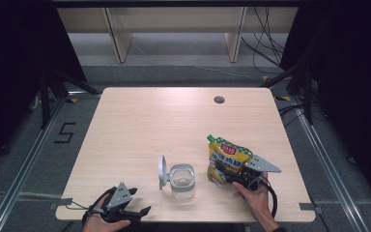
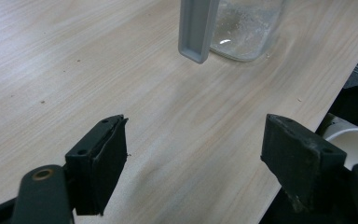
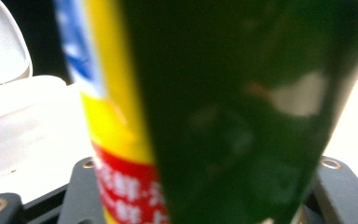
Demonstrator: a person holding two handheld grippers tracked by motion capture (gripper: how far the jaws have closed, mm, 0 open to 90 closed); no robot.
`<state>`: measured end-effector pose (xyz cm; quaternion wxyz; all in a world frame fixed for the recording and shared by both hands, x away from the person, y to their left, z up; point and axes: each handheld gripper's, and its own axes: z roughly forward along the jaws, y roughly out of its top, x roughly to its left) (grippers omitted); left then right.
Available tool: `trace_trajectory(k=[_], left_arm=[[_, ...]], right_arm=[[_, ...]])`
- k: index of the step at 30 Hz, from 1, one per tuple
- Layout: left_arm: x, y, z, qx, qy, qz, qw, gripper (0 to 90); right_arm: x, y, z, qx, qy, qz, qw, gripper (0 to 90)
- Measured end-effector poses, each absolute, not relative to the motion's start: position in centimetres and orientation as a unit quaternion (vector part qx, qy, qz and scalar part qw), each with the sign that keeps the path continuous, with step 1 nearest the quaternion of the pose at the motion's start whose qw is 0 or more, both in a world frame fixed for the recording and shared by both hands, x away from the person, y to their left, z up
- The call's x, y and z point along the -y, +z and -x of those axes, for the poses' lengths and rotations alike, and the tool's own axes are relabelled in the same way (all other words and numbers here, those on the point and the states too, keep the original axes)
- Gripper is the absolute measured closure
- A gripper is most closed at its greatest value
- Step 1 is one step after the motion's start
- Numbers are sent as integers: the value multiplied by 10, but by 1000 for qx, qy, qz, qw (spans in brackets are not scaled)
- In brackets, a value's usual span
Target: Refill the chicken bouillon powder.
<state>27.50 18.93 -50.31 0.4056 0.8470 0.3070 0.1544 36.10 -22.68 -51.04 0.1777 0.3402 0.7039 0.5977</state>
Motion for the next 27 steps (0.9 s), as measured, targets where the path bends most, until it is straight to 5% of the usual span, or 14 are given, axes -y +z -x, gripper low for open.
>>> trace_trajectory(k=[21,27], left_arm=[[-190,-502,-275,-304,160,-845,410,218],[-190,-502,-275,-308,160,-844,409,218]], right_arm=[[235,-475,-335,-729,567,-302,237,528],[226,-451,-317,-757,524,-235,313,530]])
